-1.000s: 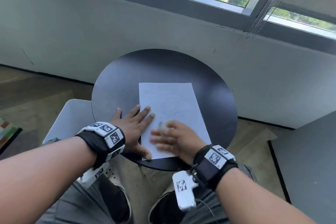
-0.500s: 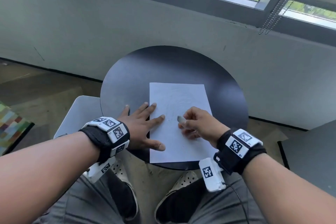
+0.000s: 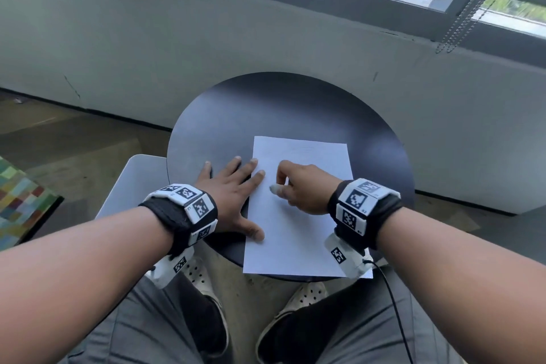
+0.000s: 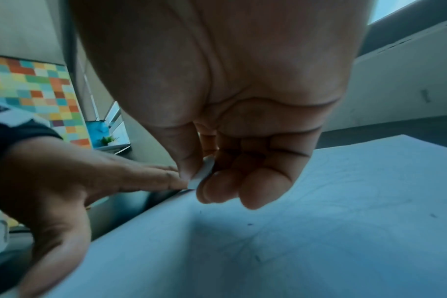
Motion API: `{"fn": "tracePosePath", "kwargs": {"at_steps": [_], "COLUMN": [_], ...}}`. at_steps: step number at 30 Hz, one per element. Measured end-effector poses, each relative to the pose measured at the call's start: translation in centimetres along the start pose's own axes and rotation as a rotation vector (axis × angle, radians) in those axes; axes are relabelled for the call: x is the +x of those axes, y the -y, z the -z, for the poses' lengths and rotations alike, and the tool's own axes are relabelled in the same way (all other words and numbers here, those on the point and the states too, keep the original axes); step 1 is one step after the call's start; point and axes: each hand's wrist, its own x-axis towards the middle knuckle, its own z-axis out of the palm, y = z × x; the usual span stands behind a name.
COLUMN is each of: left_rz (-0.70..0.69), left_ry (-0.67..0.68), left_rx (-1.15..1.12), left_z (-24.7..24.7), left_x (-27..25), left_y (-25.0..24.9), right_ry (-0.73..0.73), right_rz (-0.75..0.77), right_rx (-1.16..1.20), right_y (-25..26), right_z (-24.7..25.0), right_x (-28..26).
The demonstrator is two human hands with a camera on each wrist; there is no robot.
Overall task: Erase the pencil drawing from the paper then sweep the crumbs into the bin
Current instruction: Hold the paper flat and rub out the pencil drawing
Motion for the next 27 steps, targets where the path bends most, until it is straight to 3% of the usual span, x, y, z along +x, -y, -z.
{"fn": "tracePosePath", "kwargs": {"at_steps": [5,10,16,21,23,27], "left_rz": [0.001,0.0,0.014,0.02,0.012,0.024], "left_ry": [0.014,0.053,0.07,0.083,0.088,0.103], "left_rx": [0.005,0.011,0.02,0.015,0.016,0.041], "left_z": [0.0,0.4,0.7,0.9,1.0,1.3], "left_x": [0.1,0.3,0.3,0.2,0.2,0.2], "left_y": [-0.1,-0.4,-0.8,-1.0,-1.3,-1.5], "right_ry": [-0.051,0.191,-0.071,0.186,0.129,-0.093], "right_rz": [0.047,0.306,0.082,0.303,0.253,-0.045], "right_rx": [-0.165,-0.302,-0.222,-0.285,-0.279,-0.146], "right_y": [0.8,1.7,0.0,1.9,1.4,-0.7], "right_z": [-0.5,-2.4,-1.1,-3.2,-2.3,0.0], "right_x": [-0.2,-3.5,-0.7,-4.3,-3.3,0.1]}}
